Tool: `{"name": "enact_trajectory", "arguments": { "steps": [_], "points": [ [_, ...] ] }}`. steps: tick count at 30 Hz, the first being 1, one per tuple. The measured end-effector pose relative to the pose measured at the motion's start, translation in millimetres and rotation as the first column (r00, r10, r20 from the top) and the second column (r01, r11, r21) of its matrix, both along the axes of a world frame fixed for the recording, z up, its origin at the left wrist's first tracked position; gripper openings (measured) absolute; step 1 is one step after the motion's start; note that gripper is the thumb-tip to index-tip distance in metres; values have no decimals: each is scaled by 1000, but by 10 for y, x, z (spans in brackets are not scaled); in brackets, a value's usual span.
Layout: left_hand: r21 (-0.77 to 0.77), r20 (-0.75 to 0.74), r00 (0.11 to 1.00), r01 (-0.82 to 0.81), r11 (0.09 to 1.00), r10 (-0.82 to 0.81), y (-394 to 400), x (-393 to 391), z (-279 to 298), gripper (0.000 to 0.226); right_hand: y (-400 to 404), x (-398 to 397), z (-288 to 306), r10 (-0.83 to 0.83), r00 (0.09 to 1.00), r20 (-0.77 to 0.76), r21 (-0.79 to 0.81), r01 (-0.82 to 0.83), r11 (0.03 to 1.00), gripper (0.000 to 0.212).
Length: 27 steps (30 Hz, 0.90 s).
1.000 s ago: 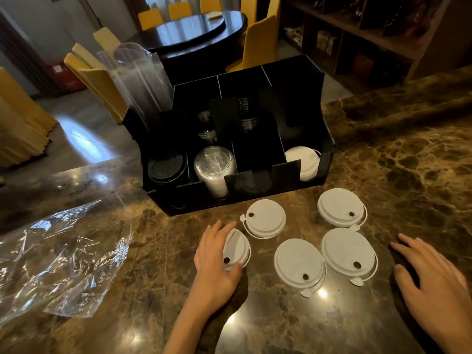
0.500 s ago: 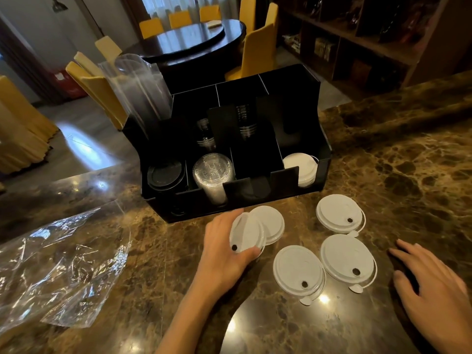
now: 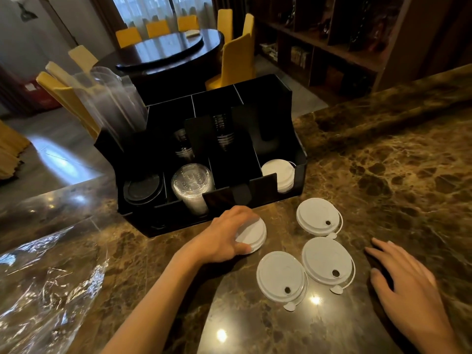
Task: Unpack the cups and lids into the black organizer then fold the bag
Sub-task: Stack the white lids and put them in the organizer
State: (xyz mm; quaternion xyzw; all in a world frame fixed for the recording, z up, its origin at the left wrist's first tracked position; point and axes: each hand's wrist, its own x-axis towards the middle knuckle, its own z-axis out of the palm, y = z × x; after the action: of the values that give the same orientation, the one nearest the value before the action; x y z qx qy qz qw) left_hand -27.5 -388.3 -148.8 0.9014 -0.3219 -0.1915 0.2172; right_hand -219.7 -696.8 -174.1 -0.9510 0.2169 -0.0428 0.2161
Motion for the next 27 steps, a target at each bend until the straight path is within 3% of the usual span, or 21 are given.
{"name": "enact_trajectory", "arguments": {
  "steps": [12, 16, 22, 27],
  "points": [
    [253, 185, 973, 88, 963, -138, 136, -161, 50, 88, -16, -16, -47, 7, 1000, 11, -12, -7, 1000, 39],
    [187, 294, 950, 50, 981, -105, 197, -256, -20, 80, -16, -21, -56, 8, 1000, 23, -8, -8, 1000, 39],
    [30, 252, 967, 32, 999, -38, 259, -414, -190, 84, -20, -35, -73, 13, 998, 54, 16, -13, 1000, 38],
    [-189, 239, 966, -55, 980, 100, 202, -574, -302, 73, -33, -35, -104, 17, 997, 80, 12, -18, 1000, 38]
  ]
}}
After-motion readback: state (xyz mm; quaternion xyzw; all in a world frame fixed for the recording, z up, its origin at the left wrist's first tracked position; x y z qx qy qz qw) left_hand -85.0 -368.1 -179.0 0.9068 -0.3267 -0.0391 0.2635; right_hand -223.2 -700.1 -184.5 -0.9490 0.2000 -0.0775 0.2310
